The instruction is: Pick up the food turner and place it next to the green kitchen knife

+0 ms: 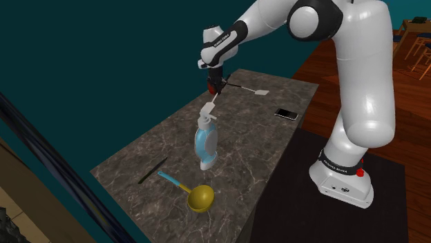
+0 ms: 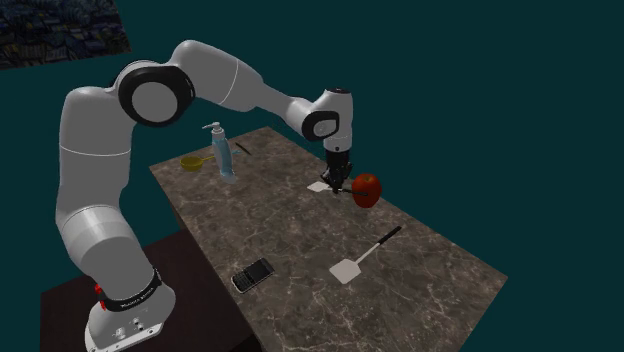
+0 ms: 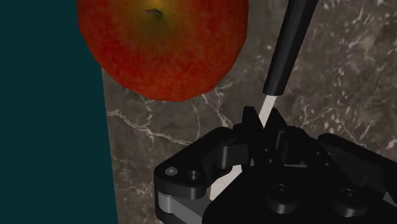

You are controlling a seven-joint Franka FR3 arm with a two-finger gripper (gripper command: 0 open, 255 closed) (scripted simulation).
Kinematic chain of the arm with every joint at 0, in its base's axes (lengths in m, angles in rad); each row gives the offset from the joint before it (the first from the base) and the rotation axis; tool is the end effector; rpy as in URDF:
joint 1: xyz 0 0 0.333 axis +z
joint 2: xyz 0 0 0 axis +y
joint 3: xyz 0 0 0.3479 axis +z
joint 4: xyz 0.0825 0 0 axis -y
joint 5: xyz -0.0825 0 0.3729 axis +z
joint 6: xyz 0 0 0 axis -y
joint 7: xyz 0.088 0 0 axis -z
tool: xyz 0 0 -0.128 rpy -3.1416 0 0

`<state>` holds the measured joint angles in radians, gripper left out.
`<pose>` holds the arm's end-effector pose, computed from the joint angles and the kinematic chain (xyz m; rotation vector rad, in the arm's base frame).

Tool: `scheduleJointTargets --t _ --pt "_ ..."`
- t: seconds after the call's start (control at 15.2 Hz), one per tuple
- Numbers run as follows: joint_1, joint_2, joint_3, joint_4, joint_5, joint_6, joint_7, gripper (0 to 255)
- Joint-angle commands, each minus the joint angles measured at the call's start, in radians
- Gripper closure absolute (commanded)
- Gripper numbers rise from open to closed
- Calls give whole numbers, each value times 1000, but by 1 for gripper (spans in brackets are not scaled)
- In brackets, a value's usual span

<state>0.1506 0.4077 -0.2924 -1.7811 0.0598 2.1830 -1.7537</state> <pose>0.6485 -0.0721 0.3521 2.1534 2.2197 -0.0708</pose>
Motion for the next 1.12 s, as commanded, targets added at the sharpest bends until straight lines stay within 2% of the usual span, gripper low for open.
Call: scheduleJointTargets --t 0.0,0.4,1.06 --pt "2 -16 -2 8 -5 -24 2 255" --pt "5 -45 -7 37 -14 -81 5 255" --pt "148 -15 55 92 -33 -115 219 255"
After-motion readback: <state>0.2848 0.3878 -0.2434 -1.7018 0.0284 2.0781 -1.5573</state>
